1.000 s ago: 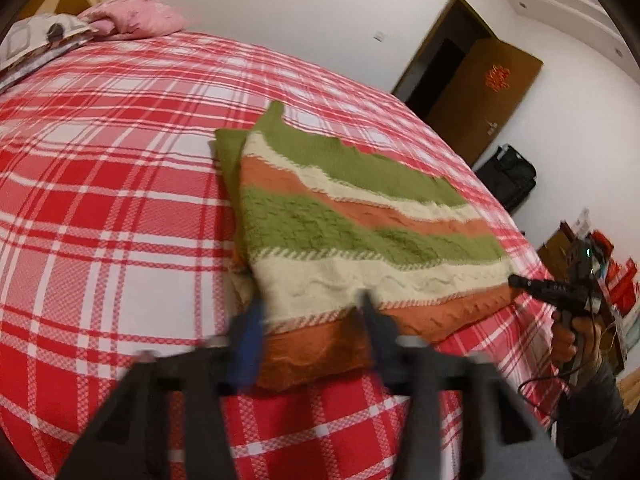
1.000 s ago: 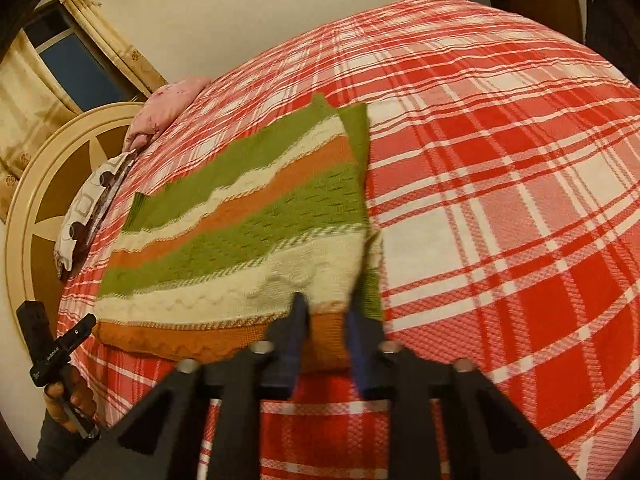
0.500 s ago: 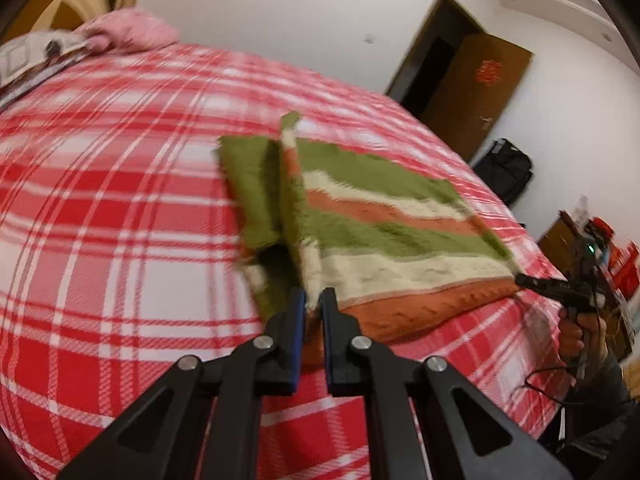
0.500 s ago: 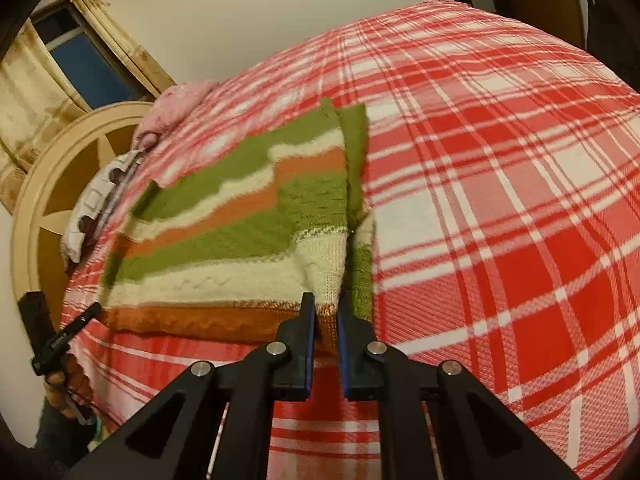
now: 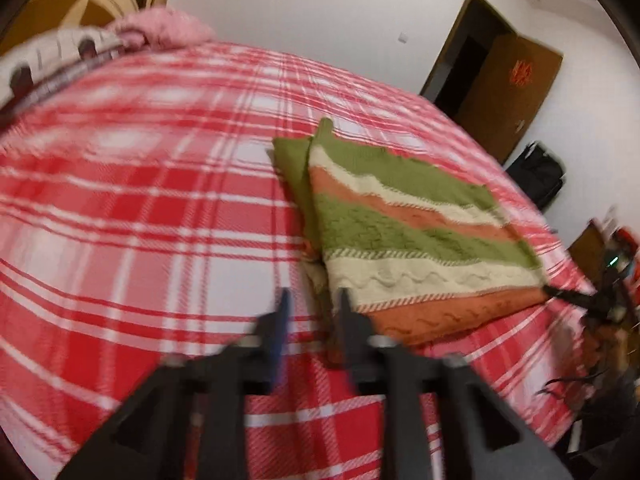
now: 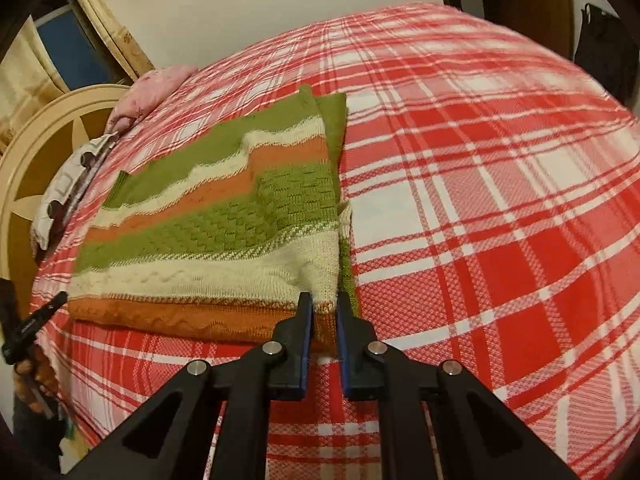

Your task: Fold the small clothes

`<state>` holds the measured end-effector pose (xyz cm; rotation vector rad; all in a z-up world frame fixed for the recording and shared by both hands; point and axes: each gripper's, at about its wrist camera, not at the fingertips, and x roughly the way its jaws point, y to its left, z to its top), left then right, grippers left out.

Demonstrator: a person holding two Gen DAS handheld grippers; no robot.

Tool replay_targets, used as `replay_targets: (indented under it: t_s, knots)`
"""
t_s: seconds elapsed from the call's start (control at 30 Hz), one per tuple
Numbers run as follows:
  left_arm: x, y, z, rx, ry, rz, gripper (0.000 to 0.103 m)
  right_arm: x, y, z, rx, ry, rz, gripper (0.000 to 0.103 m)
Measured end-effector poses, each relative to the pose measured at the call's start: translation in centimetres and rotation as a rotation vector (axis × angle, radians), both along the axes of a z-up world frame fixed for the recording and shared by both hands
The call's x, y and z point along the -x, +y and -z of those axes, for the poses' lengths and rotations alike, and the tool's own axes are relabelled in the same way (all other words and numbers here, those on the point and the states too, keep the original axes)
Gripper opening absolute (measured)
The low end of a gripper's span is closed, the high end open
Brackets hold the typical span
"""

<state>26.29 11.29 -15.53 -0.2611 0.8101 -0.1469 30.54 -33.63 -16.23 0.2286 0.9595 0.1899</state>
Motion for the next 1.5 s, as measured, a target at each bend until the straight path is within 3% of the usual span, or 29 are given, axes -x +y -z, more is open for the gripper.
replay_targets:
  t_s: [0.03, 0.07, 0.1, 0.17, 0.4, 0.6, 0.73, 0.83, 1.03, 1.13, 1.3, 1.5]
  knots:
    - [0.0, -0.2, -0.3, -0.02, -0.018, -0.008, 0.07, 0.0, 0.0, -0.2, 0.008, -0.002, 0.011, 0.02]
    - [0.2, -0.4, -0.7, -0.039, -0.041, -0.019, 0.078, 0.0, 0.0, -0.7, 0.028, -0.017, 0.032, 0.034]
    - [0.2, -0.9, -1.2, -0.061, -0.07, -0.018, 0.078, 0.1, 0.0, -1.2, 0.046, -0.038, 0.058, 0.051]
    - [-0.3, -1.6, -1.3, -0.093, -0.07, 0.0, 0.078, 0.4, 0.3, -2.5, 0.053, -0.09, 0.083, 0.057]
    - [-2.9, -3.9, 0.2, -0.215, 0.005, -0.012, 0.078, -0.9, 6.9, -5.9, 0.089, -0.209, -0.047, 0.057]
    - [-3.3, -3.9, 2.2, -0.233, 0.085, -0.011, 0.078, -2.7, 11.5, -2.9, 0.124, -0.153, -0.142, 0.057]
    - [-3.1, -3.9, 2.6, -0.215, 0.092, -0.007, 0.081, -2.4, 11.5, 0.5, 0.171, -0.084, -0.136, 0.057]
    - [-3.0, -3.8, 2.7, -0.213, 0.086, -0.006, 0.082, -1.0, 11.6, 1.3, 0.239, -0.123, -0.172, 0.057]
    - [-2.6, -3.7, 2.3, -0.205, 0.094, -0.01, 0.085, -1.3, 11.1, 0.7, 0.238, -0.066, -0.166, 0.058]
    - [-1.9, -3.9, 1.0, -0.219, 0.038, -0.004, 0.089, -0.9, 11.7, -1.0, 0.196, -0.091, -0.156, 0.058]
    - [-2.6, -4.6, 2.8, -0.249, 0.098, 0.012, 0.093, -2.0, 17.1, -2.4, 0.194, -0.136, -0.254, 0.058]
    - [-0.9, -4.0, 3.3, -0.232, 0.065, 0.01, 0.094, -3.3, 25.1, -0.6, 0.175, -0.131, -0.423, 0.058]
